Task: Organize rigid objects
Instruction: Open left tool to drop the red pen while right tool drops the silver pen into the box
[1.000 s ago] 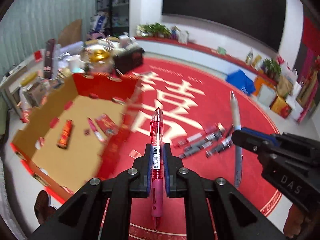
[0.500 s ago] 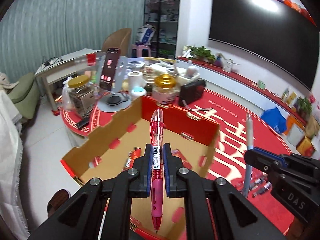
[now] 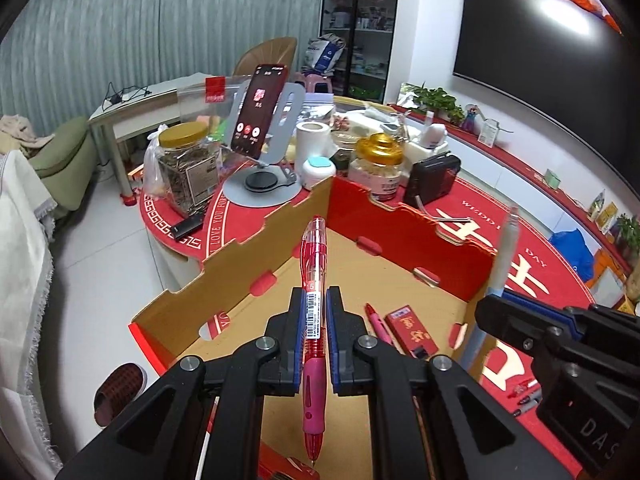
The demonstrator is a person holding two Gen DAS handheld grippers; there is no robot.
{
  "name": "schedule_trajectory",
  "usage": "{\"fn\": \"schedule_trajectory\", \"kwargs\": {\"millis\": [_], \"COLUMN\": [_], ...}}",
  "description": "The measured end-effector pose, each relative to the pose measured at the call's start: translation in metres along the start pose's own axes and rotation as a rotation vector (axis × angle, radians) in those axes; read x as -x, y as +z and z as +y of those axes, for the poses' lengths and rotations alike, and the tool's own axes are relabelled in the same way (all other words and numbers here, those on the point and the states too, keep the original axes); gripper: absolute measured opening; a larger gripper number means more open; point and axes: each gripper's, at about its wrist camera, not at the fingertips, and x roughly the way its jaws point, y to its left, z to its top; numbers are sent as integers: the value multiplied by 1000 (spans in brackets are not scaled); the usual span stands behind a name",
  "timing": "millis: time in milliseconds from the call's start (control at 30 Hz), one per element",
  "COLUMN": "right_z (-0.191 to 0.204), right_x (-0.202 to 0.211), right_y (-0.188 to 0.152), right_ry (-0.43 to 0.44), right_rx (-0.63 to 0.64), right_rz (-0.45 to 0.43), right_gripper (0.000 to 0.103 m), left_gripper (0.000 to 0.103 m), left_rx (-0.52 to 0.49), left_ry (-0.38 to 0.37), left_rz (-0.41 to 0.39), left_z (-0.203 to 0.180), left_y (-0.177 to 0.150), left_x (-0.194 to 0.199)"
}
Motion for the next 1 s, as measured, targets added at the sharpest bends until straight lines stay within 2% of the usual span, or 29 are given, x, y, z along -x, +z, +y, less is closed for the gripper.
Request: {"fn": "schedule_trajectory", "kwargs": {"millis": [567,700,867,933,967,1000], "right_z": [3,-6,-17,-23,-26,-28], "right_x": [-27,-46,-66,-69,-71,-71], "right_y": [10,7,1,-1,-1,-2], "right_ry": [-9,-9,-58,-64,-64,-74], "right_rx": [15,-25,-49,-69,-75,-80], "right_rz": [44,99,147,153,163,168], "right_gripper": [11,11,11,11,11,14], "left_gripper": [10,10,13,30,59,74], "left_rx": [11,-8,-27,-18,-12,-6], "left_ry": [1,-10,-28,-40,-42,-28], "left_rz": [28,83,178,217,225,220], "left_z": [9,6,0,0,0,1], "left_y": [4,4,-1,-1,0,0], "left_x": [-22,-41,-70,-76,-76,-74]}}
